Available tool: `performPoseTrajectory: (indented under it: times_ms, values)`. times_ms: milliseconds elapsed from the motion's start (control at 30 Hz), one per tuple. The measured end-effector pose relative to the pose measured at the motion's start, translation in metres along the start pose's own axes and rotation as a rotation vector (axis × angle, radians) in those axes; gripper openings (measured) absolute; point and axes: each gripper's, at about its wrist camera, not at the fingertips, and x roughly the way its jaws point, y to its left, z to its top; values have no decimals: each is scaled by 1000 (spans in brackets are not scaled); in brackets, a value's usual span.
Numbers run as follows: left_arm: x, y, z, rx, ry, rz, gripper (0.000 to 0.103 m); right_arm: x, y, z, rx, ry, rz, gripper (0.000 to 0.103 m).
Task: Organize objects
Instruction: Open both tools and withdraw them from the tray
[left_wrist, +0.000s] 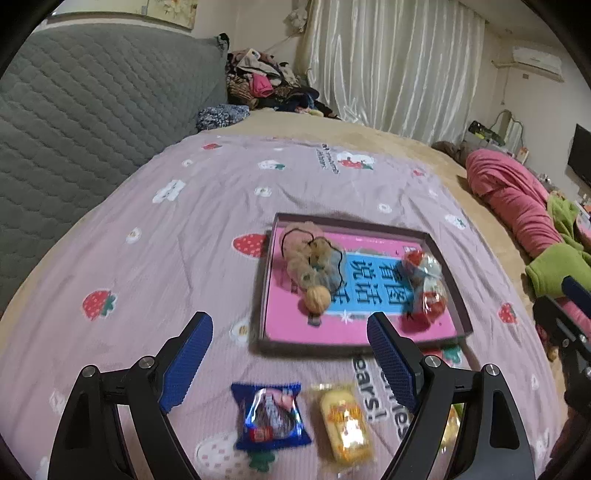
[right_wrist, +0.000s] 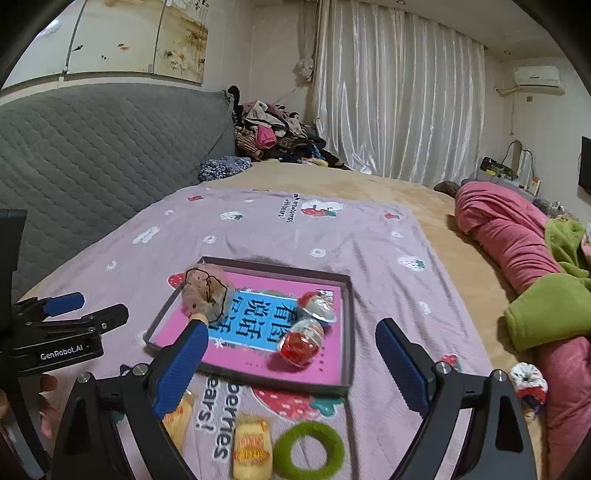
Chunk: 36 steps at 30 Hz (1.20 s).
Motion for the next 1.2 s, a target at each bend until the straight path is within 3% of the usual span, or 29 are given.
performPoseTrajectory:
  times_ms: [667, 1200]
  values:
    - [-100, -29, -28, 31, -23, 11, 87, -91, -27, -23, -9, 2, -71, 92]
    - [-130, -54, -49, 83, -16, 33, 87, -127, -40, -42, 1, 5, -88, 92]
